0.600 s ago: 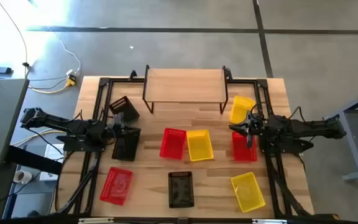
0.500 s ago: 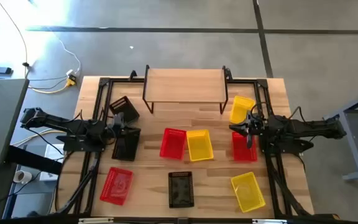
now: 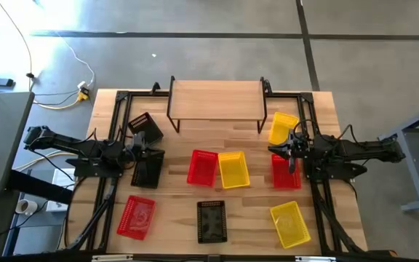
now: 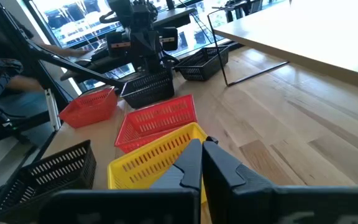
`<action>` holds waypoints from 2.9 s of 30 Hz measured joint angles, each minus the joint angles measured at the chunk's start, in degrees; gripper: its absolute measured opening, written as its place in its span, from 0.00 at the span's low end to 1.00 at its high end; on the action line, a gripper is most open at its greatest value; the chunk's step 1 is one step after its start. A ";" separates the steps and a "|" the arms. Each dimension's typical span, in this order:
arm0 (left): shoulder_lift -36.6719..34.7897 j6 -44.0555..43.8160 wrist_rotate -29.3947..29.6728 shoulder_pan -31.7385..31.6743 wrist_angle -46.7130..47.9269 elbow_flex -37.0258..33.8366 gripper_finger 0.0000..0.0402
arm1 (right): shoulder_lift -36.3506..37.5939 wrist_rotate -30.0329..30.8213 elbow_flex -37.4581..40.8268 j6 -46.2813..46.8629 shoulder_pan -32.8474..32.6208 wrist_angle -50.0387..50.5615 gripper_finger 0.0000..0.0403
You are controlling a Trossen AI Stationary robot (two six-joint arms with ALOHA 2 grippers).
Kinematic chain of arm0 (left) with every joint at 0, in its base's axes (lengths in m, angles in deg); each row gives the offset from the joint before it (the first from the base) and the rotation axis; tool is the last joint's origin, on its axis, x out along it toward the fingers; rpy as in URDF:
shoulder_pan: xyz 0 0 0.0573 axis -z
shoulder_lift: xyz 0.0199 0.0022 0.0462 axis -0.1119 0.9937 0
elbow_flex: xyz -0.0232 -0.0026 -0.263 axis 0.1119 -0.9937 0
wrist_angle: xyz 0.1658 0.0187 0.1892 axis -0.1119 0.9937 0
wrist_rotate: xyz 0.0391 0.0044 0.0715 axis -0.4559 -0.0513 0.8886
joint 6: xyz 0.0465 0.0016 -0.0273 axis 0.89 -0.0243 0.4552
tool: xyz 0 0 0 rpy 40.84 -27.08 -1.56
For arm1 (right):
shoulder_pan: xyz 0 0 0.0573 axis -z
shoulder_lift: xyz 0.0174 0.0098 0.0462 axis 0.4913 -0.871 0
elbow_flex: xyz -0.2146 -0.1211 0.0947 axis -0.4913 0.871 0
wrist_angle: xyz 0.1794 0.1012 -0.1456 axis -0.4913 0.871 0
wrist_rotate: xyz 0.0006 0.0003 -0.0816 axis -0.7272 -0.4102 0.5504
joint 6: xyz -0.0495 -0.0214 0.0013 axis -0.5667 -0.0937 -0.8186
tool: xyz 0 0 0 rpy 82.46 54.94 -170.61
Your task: Stack baskets on shelf by color
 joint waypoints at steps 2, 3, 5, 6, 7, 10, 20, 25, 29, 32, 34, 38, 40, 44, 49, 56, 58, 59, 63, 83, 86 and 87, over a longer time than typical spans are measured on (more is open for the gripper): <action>0.00 0.00 0.01 0.00 0.00 0.00 0.01 | 0.00 0.00 0.00 0.00 -0.02 0.02 0.00; 0.01 0.00 0.00 -0.01 0.00 0.00 0.01 | -0.02 0.00 0.01 0.01 0.00 0.01 0.00; 0.01 0.00 0.01 0.01 0.00 0.00 0.01 | -0.02 0.00 0.00 0.01 -0.01 0.02 0.00; -0.01 0.00 0.01 -0.01 0.00 0.00 0.01 | -0.01 0.00 0.00 0.01 -0.02 0.02 0.00; 0.01 0.00 0.00 0.00 0.00 0.00 0.01 | -0.02 0.00 0.02 0.02 -0.01 0.02 0.00; -0.01 0.00 0.01 0.01 0.00 0.00 0.01 | -0.02 0.00 0.00 0.02 -0.01 0.02 0.00; 0.01 0.00 0.00 0.01 0.00 0.00 0.01 | -0.01 0.00 0.00 0.02 -0.01 0.01 0.00; 0.00 0.00 -0.01 -0.01 0.01 0.00 0.01 | -0.01 0.00 0.00 0.02 -0.02 0.01 0.00; 0.00 0.00 0.00 -0.01 0.00 0.00 0.01 | -0.02 0.00 0.01 0.02 0.00 0.01 0.00; 0.00 0.00 -0.01 0.01 0.00 0.00 0.01 | -0.01 0.00 0.01 0.01 -0.02 0.02 0.00; -0.01 0.00 0.01 -0.01 0.00 0.00 0.01 | -0.02 0.00 0.00 0.02 0.00 0.01 0.00; 0.01 0.00 -0.01 0.01 0.00 0.00 0.01 | 0.00 0.00 0.00 0.02 -0.01 0.00 0.00; 0.01 0.00 -0.01 0.01 0.00 -0.01 0.01 | -0.02 0.00 0.00 0.00 0.00 0.02 0.00; 0.00 -0.01 0.01 0.01 0.00 0.00 0.01 | -0.02 0.00 0.00 0.02 -0.01 0.02 0.00; 0.01 0.00 -0.19 0.00 0.00 0.00 0.01 | -0.02 0.00 0.00 0.00 0.00 0.00 0.00; 0.00 0.00 -0.19 0.01 0.00 0.00 0.01 | -0.02 0.00 0.00 0.00 0.00 0.00 0.00; 0.01 0.00 -0.19 0.01 0.00 -0.01 0.01 | -0.02 0.00 0.00 0.02 -0.01 0.00 0.00; 0.00 0.00 -0.20 0.01 0.00 0.00 0.01 | -0.01 0.00 0.00 0.02 -0.01 0.00 0.00; -0.01 -0.12 -0.13 -0.01 0.00 0.00 0.01 | -0.02 0.00 0.00 0.00 -0.02 0.02 0.00; -0.01 -18.58 -0.18 0.01 0.00 0.00 0.01 | -0.01 0.00 0.01 0.00 0.00 0.01 0.00; -0.01 -18.91 -0.10 -0.01 0.00 0.00 0.01 | -0.02 0.00 0.02 0.00 -0.02 0.02 0.00; 0.01 -18.94 0.07 0.00 0.00 -0.01 0.01 | 0.00 0.00 0.00 0.00 0.00 0.02 0.00</action>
